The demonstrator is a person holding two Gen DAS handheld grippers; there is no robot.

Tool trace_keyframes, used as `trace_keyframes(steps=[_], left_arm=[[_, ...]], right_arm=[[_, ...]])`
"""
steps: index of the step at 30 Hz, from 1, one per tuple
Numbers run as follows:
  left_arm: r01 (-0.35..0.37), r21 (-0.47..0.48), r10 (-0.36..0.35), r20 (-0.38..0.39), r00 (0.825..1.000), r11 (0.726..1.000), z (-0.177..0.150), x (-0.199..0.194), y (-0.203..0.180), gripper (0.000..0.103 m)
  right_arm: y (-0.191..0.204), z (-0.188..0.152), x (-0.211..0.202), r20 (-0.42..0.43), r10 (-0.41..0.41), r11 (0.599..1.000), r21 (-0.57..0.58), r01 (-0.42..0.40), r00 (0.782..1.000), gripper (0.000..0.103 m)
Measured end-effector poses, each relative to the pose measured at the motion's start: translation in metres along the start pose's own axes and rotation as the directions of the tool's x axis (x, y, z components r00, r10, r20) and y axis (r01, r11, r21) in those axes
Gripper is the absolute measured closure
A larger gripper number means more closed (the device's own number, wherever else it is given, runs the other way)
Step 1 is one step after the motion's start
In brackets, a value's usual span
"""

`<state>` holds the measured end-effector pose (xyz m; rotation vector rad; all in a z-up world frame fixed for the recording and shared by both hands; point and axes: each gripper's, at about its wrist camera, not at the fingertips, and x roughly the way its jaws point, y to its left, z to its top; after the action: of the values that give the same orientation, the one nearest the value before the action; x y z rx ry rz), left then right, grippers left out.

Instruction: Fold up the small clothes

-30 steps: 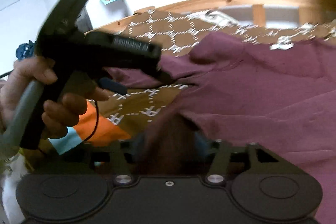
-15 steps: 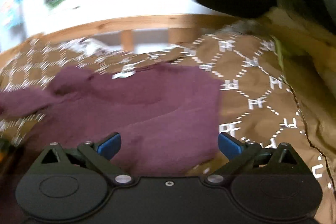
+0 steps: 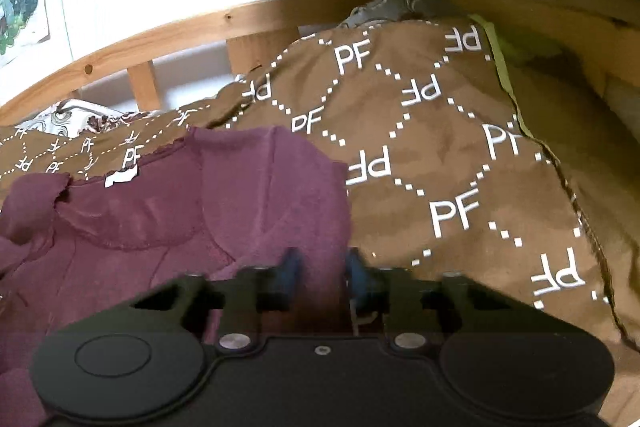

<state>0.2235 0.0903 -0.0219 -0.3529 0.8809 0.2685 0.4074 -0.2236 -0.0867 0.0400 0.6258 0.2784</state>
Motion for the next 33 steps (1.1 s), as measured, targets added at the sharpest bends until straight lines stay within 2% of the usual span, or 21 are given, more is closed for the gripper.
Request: trace_keyframes(steps=[3, 7, 10, 12, 14, 16, 18, 21, 24, 26, 29, 31, 32, 33], left_arm=[[-0.059, 0.057, 0.061, -0.039, 0.997, 0.997, -0.012, 0.011, -0.008, 0.000], [-0.099, 0.102, 0.110, -0.111, 0.988, 0.990, -0.031, 0.024, -0.009, 0.001], [-0.118, 0.140, 0.131, -0.089, 0.987, 0.983, -0.041, 0.022, -0.011, 0.001], [-0.112, 0.128, 0.124, -0.098, 0.987, 0.986, -0.040, 0.021, -0.011, 0.001], [-0.096, 0.104, 0.107, -0.107, 0.988, 0.990, -0.038, 0.020, -0.006, 0.001], [-0.091, 0.097, 0.102, -0.109, 0.989, 0.991, -0.036, 0.021, -0.005, 0.001], [-0.098, 0.105, 0.109, -0.106, 0.988, 0.990, -0.036, 0.021, -0.007, 0.001], [-0.100, 0.100, 0.110, -0.102, 0.989, 0.990, -0.037, 0.015, -0.005, 0.001], [-0.098, 0.026, 0.100, -0.070, 0.993, 0.995, -0.033, 0.001, 0.008, 0.001], [-0.140, -0.052, 0.140, -0.012, 0.990, 0.989, -0.029, -0.015, 0.021, 0.001], [-0.243, -0.120, 0.253, 0.085, 0.964, 0.963, -0.019, -0.038, 0.039, 0.001], [-0.304, -0.170, 0.332, 0.169, 0.928, 0.937, -0.015, -0.057, 0.058, 0.000], [-0.336, -0.196, 0.373, 0.203, 0.905, 0.921, -0.014, -0.065, 0.069, 0.000], [-0.358, -0.217, 0.403, 0.216, 0.889, 0.908, -0.012, -0.070, 0.080, 0.000]], right_arm=[[-0.003, 0.001, -0.009, 0.033, 0.006, 1.000, -0.014, -0.006, 0.999, 0.094], [-0.010, 0.005, -0.017, 0.067, -0.017, 1.000, -0.006, 0.018, 0.998, 0.096], [-0.018, 0.003, -0.010, 0.047, -0.058, 0.998, -0.001, 0.058, 0.997, 0.099], [-0.026, 0.000, -0.006, 0.014, -0.065, 0.998, 0.014, 0.065, 0.998, 0.097], [-0.028, -0.003, -0.018, 0.030, -0.040, 0.999, 0.014, 0.039, 0.999, 0.089], [-0.024, -0.009, -0.034, 0.037, -0.023, 0.999, -0.025, 0.023, 0.999, 0.064], [-0.017, -0.019, -0.047, 0.037, -0.002, 0.996, -0.088, 0.006, 0.999, 0.052], [-0.003, -0.038, -0.050, 0.012, -0.054, 0.973, -0.226, 0.056, 0.998, 0.033], [-0.001, -0.051, -0.043, 0.018, -0.107, 0.951, -0.291, 0.107, 0.994, 0.032], [0.001, -0.055, -0.044, 0.033, -0.125, 0.947, -0.295, 0.130, 0.992, 0.031], [0.008, -0.053, -0.058, 0.042, -0.133, 0.953, -0.270, 0.139, 0.990, 0.023], [0.012, -0.049, -0.079, 0.055, -0.069, 0.973, -0.215, 0.079, 0.996, 0.007], [0.015, -0.049, -0.093, 0.078, -0.016, 0.982, -0.189, 0.030, 0.997, 0.001], [0.020, -0.051, -0.107, 0.104, 0.038, 0.985, -0.174, -0.020, 0.994, 0.001]])
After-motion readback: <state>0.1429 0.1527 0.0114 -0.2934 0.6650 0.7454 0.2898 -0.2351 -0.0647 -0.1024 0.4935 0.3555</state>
